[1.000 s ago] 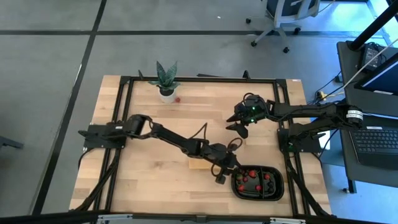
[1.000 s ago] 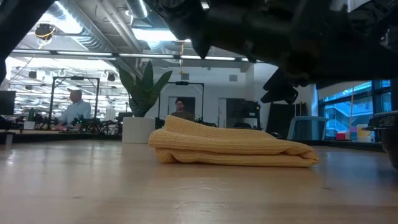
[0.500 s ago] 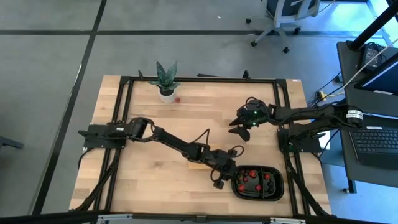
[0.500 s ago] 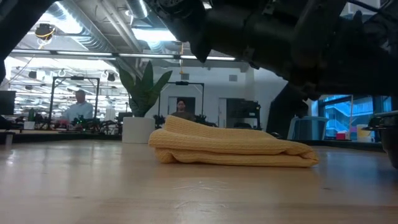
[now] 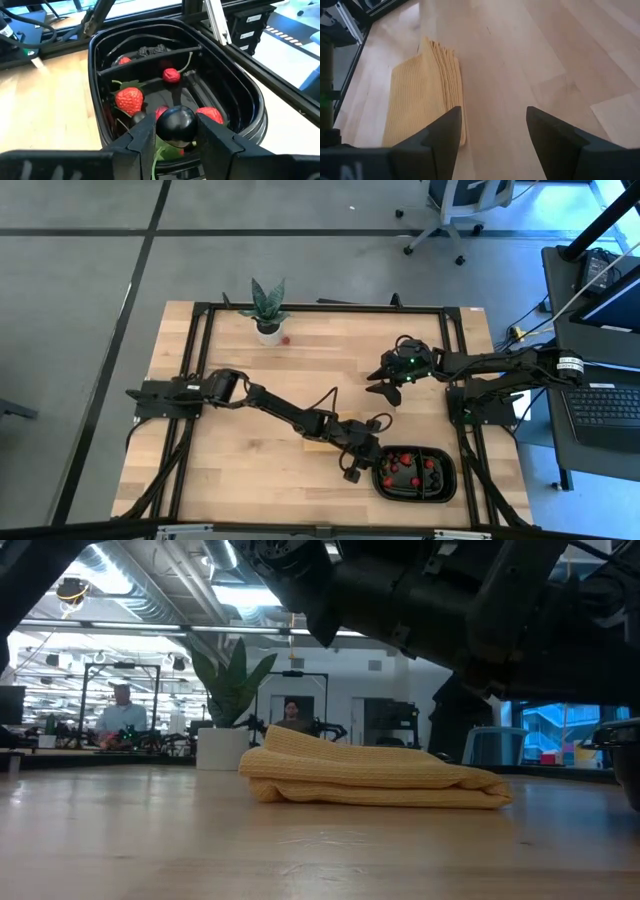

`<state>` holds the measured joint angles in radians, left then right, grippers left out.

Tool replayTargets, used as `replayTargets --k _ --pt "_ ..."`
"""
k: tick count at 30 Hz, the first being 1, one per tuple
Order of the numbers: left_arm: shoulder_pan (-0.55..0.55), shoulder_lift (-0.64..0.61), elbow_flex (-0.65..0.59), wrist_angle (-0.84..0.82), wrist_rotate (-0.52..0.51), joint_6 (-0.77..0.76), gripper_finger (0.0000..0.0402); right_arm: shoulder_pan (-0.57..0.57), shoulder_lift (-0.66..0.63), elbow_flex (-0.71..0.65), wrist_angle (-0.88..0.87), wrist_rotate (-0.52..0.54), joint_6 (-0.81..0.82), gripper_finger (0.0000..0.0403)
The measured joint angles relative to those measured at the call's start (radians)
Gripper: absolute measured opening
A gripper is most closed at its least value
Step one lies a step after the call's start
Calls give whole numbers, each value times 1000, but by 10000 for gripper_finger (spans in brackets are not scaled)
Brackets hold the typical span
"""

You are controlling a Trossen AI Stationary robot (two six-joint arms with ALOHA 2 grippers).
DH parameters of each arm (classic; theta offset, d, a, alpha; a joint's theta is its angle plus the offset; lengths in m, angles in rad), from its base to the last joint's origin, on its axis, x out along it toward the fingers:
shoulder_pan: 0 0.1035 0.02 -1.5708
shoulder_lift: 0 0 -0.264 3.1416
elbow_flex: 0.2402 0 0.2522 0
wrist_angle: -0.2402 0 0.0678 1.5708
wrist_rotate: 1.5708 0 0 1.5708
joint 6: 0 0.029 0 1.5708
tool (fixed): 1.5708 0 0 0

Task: Pick and placing Produce into tupperware
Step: Put the black cherry into the black container, then put the red raspberry into the black container

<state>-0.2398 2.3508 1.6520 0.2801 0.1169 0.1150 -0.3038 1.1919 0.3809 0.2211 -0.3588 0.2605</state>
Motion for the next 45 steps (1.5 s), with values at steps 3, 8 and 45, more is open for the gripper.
replayTargets --k 3,8,45 --pt "0 0 0 1 0 0 120 0 0 0 0 0 0 225" --pt "0 0 0 1 0 -1 120 0 0 0 0 0 0 225" --pt "12 0 0 -7 0 -34 209 0 0 1 -2 0 0 225"
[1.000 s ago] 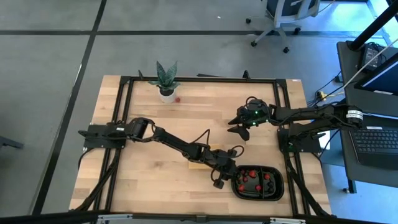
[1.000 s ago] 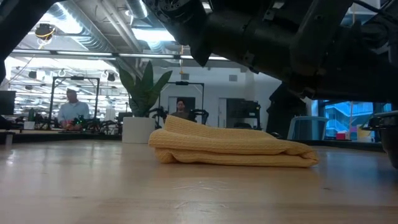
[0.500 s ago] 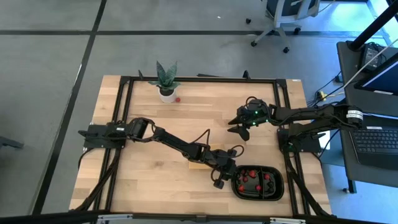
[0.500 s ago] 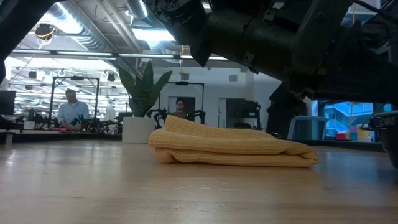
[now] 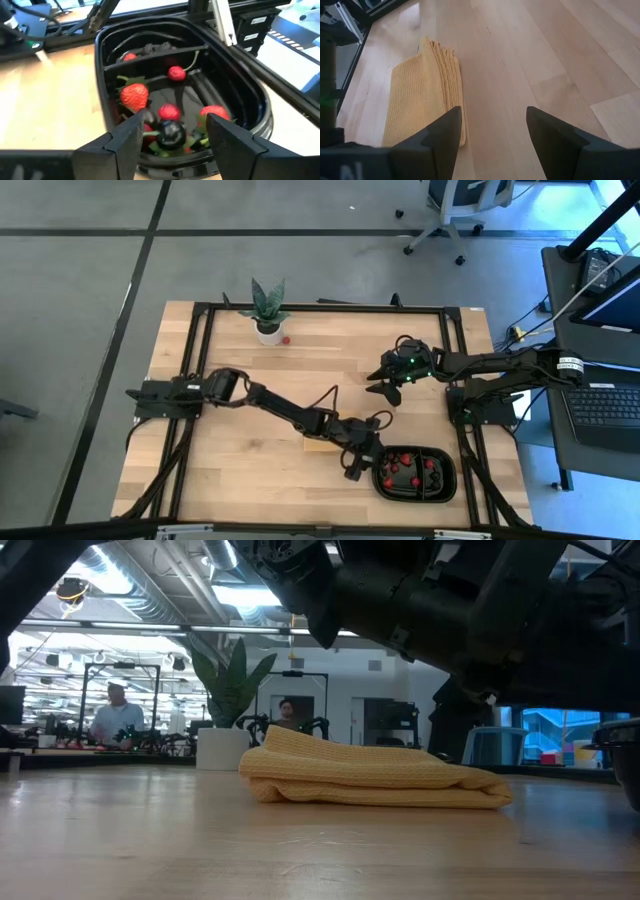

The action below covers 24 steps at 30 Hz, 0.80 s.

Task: Pick and placing Produce into tupperware
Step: Put the red raspberry into the black container

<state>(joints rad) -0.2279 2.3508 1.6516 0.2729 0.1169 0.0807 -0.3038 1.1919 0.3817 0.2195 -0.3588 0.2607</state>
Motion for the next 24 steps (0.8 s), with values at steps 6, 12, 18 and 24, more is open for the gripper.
replayTargets --k 6,12,18,24 --pt "30 -60 -1 -190 0 -1 210 0 0 0 -5 0 0 225" --pt "66 -170 -1 -500 -60 0 211 0 0 1 -8 0 0 225" --pt "144 -340 -1 -856 -135 -26 211 0 0 1 -20 0 0 225" --pt "274 -533 0 -1067 -137 -84 211 0 0 1 -29 0 -1 225"
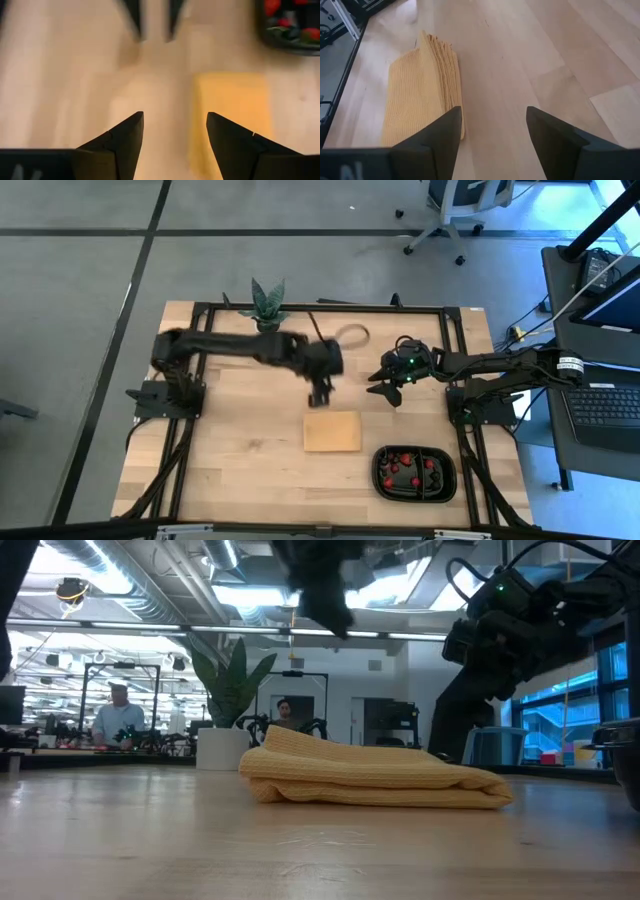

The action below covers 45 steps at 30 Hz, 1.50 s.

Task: Pick and placing Produce into tupperware
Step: Put the red raspberry into the black container

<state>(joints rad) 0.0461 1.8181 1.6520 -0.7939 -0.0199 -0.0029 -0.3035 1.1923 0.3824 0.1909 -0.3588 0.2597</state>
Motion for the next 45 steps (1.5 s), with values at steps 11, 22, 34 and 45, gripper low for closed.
replayTargets --k 11,22,34,45 --pt "182 -140 0 -233 -5 113 211 0 0 0 0 0 -8 225" --pt "239 -82 -1 -281 -6 363 211 0 0 0 3 0 -33 225" --pt "295 3 -1 -240 -95 467 211 0 0 0 51 1 -170 225" --pt "285 77 0 -234 -207 569 211 0 0 0 144 2 -205 225"
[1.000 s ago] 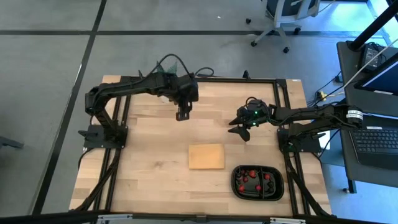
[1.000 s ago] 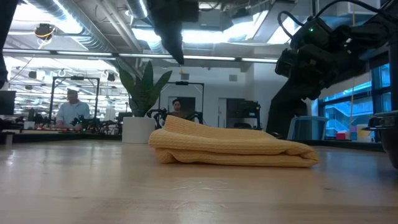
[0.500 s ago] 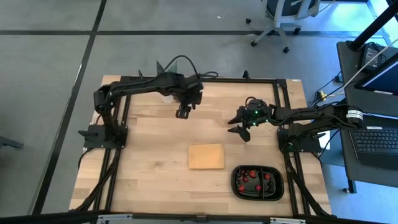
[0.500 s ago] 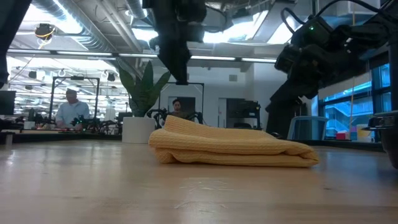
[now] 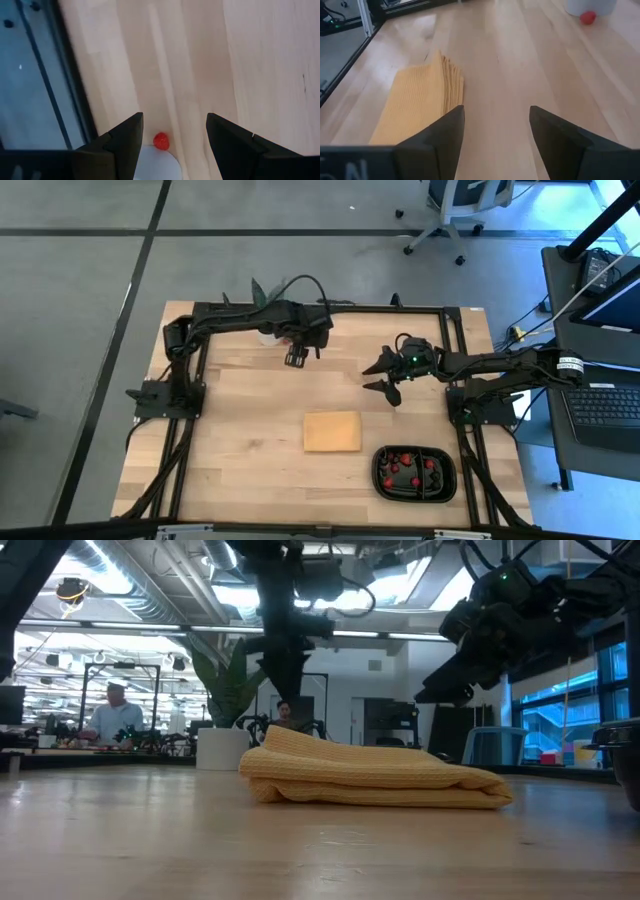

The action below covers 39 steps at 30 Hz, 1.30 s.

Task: Pick and placing Produce into tupperware
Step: Put the red raspberry into the black container

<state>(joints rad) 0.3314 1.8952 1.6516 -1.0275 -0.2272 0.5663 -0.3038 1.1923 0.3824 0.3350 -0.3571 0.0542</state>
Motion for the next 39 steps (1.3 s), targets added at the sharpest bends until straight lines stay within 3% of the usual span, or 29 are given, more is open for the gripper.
replayTargets --k 8,18,28,39 --pt "7 93 0 -10 -6 110 211 0 0 0 -14 0 17 225" --pt "16 202 0 -41 -174 279 211 0 0 0 -17 -1 16 225" --pt "92 256 0 -98 -183 278 211 0 0 0 -7 0 16 225" --pt "156 256 0 -78 -142 281 211 0 0 -1 6 89 15 225"
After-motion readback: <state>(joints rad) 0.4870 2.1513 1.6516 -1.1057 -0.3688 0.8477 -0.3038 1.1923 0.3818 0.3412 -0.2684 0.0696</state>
